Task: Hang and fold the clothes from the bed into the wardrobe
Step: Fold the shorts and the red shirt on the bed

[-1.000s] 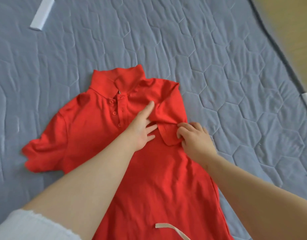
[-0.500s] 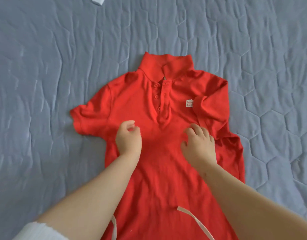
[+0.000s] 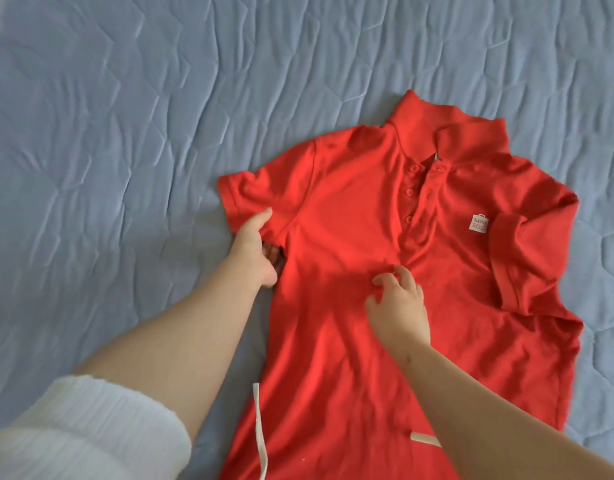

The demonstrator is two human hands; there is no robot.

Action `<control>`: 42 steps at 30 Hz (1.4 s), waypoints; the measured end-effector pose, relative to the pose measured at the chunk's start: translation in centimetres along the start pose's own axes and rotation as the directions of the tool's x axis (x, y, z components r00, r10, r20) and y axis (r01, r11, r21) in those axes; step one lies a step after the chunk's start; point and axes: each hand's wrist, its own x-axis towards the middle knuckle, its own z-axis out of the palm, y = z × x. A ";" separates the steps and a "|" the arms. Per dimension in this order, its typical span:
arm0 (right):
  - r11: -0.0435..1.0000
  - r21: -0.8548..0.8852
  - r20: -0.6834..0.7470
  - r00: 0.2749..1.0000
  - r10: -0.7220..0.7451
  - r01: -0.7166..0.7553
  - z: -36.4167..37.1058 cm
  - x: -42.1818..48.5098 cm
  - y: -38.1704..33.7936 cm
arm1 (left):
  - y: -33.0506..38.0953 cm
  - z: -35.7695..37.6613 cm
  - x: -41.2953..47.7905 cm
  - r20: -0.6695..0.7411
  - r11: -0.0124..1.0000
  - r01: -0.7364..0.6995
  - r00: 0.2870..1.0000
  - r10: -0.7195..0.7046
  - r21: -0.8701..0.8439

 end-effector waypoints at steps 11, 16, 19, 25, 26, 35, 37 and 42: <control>0.990 0.138 -0.018 0.999 0.030 -0.027 -0.6 0.6 0.1 | 1.0 1.1 0.9 -0.148 0.915 -0.363 0.929 0.340 -0.174; 0.982 0.183 -0.007 0.999 0.046 -0.044 -1.6 0.7 1.2 | -2.1 3.0 -0.5 0.694 -0.467 -0.636 0.155 0.703 0.614; 0.982 0.189 0.001 1.000 0.031 -0.031 -1.9 0.5 1.9 | -3.1 3.5 0.7 0.807 -0.759 -0.387 0.511 0.295 0.523; 0.968 0.251 -0.030 1.000 -0.006 0.014 -2.5 0.3 4.1 | -3.5 5.7 -0.4 0.684 -0.616 -0.383 0.624 0.377 0.688; 0.959 0.285 -0.052 0.998 0.022 -0.007 -2.7 0.2 4.5 | -3.9 5.9 -1.1 0.705 -0.606 -0.395 0.558 0.438 0.690; 0.818 0.422 -0.244 0.820 0.517 -0.390 -8.4 -1.9 13.1 | -11.1 14.1 -7.4 0.901 -0.587 -0.686 0.362 0.237 0.430; 0.750 0.454 -0.185 0.772 0.608 -0.482 -9.0 -3.0 15.8 | -12.9 16.3 -7.5 0.874 -0.662 -0.631 0.480 0.077 0.405; 0.626 0.523 -0.014 0.729 0.684 -0.578 -7.5 -5.9 21.1 | -18.2 20.9 -8.0 0.875 -0.768 -0.588 0.477 -0.076 0.254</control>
